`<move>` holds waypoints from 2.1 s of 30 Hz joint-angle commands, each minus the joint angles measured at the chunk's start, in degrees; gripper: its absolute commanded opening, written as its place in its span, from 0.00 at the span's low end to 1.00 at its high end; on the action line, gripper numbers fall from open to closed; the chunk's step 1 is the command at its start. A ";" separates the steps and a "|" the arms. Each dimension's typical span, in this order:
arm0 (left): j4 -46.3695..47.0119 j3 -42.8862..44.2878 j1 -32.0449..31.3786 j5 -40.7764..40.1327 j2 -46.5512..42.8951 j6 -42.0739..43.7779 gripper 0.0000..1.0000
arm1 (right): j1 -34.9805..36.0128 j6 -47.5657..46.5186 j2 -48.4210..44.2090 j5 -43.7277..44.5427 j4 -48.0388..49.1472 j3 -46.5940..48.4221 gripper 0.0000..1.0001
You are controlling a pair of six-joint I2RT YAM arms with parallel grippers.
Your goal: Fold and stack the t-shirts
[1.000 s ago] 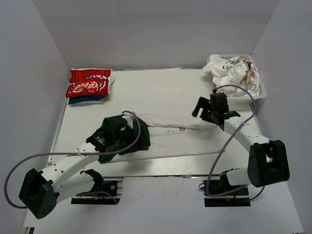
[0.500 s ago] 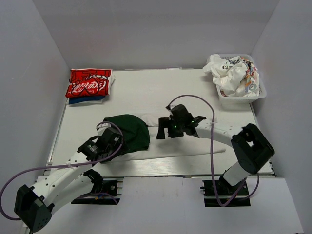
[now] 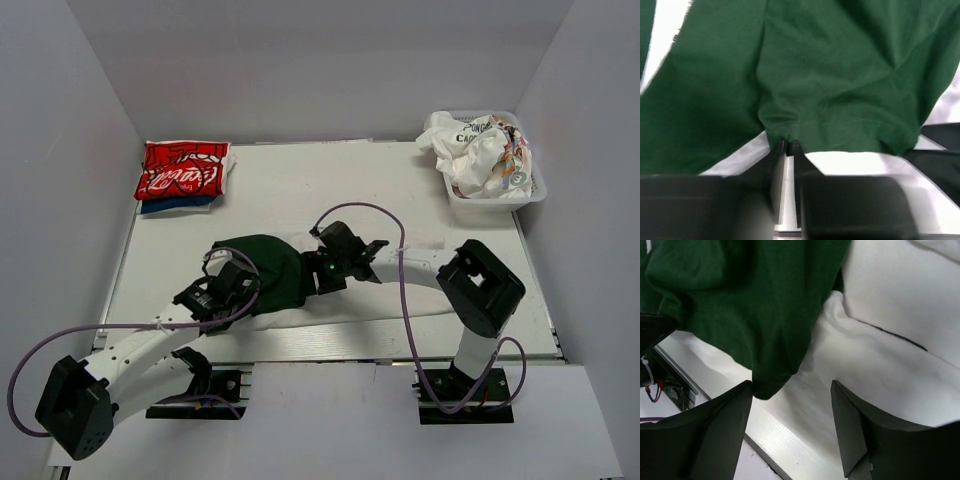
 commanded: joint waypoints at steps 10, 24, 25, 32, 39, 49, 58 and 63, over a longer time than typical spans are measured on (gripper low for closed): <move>1.95 0.03 0.28 1.80 -3.04 1.26 0.00 | 0.65 2.19 5.23 -3.24 2.73 6.45 0.19; -7.80 5.30 -0.95 16.67 -10.61 4.34 0.00 | 0.30 0.52 -2.59 -4.91 -3.76 3.29 0.00; -8.42 5.30 -0.95 16.67 -11.31 4.34 0.00 | 0.21 0.26 -2.77 -4.40 -3.95 3.28 0.00; -9.65 1.52 -0.95 15.44 -14.21 2.93 0.00 | 0.04 -0.01 -0.23 -3.16 -5.97 3.01 0.00; -12.90 3.36 -0.95 10.60 -8.86 0.73 0.70 | 0.04 -0.18 0.13 8.08 -13.25 6.10 0.77; -4.66 8.11 -0.34 4.55 -3.68 4.95 1.00 | -8.39 -0.36 -8.75 24.62 -14.85 1.62 0.90; 8.10 17.14 3.44 -1.28 25.30 9.87 1.00 | -25.42 -5.97 -1.21 21.63 -8.70 1.44 0.90; 13.89 21.90 9.41 6.01 41.84 12.77 1.00 | -28.00 -5.81 4.34 17.32 -7.02 1.88 0.90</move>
